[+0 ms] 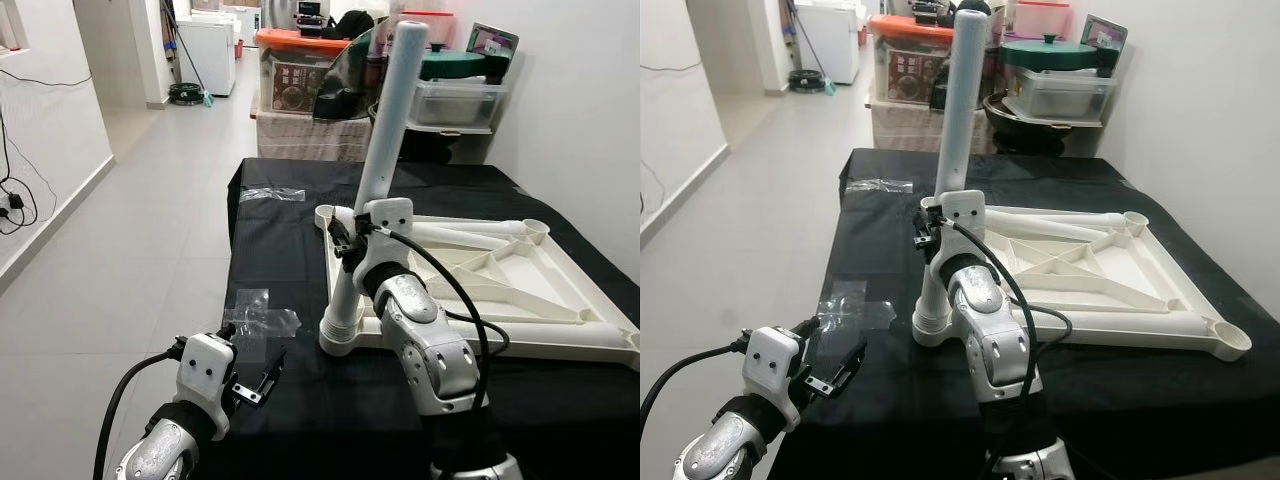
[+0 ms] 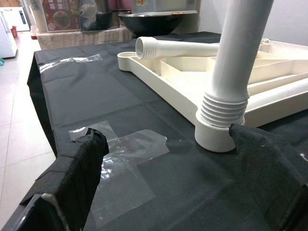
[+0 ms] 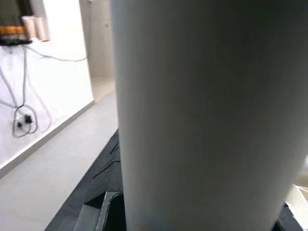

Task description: Building children table

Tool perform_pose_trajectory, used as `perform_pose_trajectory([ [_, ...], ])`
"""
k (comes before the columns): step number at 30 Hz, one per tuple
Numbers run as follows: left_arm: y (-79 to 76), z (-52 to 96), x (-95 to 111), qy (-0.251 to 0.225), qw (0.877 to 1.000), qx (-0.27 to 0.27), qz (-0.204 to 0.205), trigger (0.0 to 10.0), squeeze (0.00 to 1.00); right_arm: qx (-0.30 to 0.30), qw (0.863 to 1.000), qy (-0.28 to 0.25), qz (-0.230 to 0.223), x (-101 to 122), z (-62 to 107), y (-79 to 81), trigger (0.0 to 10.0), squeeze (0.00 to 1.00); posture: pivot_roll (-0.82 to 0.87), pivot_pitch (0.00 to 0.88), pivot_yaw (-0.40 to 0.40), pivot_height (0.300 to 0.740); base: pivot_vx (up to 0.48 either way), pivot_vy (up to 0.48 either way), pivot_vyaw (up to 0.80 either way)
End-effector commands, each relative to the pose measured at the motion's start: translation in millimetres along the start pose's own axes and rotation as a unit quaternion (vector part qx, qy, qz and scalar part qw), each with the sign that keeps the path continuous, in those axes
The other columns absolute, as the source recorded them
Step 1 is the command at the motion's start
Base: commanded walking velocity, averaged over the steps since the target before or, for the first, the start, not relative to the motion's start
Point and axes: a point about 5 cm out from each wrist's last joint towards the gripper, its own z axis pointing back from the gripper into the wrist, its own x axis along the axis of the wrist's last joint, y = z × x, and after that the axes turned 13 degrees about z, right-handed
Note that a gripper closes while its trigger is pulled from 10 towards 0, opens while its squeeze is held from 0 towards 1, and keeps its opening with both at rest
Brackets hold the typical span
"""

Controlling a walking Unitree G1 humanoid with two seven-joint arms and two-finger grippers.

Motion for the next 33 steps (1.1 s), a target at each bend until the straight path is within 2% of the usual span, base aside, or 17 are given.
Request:
perform_pose_trajectory([
  [1, 0.5, -2.3, 2, -0.002, 1.000, 0.003, 0.000, 10.0, 0.00, -0.068, 0.986, 0.149, 0.035, -58, 9.4, -21.3, 10.0, 0.00, 0.11, 0.000, -0.085, 0.740, 0.000, 0.000, 0.00],
  [3, 0.5, -2.3, 2, -0.002, 1.000, 0.003, 0.000, 10.0, 0.00, -0.068, 0.986, 0.149, 0.035, -58, 9.4, -21.3, 10.0, 0.00, 0.11, 0.000, -0.085, 0.740, 0.000, 0.000, 0.00],
  [4, 1.3, -3.8, 3, -0.007, 1.000, 0.007, -0.001, 10.0, 0.00, -0.093, 0.983, 0.153, 0.043, -57, 9.3, -21.8, 10.0, 0.00, 0.11, 0.000, -0.087, 0.740, 0.000, 0.000, 0.00],
  [19, 3.1, -5.6, 4, -0.012, 1.000, 0.014, -0.003, 10.0, 0.00, -0.102, 0.982, 0.150, 0.050, -54, 8.4, -20.3, 10.0, 0.00, 0.11, 0.000, -0.087, 0.740, 0.000, 0.000, 0.00],
  [24, 4.1, -6.9, 4, -0.013, 1.000, 0.015, -0.004, 10.0, 0.00, -0.088, 0.988, 0.117, 0.054, -44, 8.5, -18.5, 10.0, 0.00, 0.10, 0.000, -0.078, 0.740, 0.000, 0.000, 0.00],
  [33, 4.6, -9.0, 3, -0.012, 1.000, 0.014, -0.004, 10.0, 0.00, -0.082, 0.989, 0.103, 0.060, -39, 9.2, -20.0, 10.0, 0.00, 0.09, 0.000, -0.077, 0.740, 0.000, 0.000, 0.00],
])
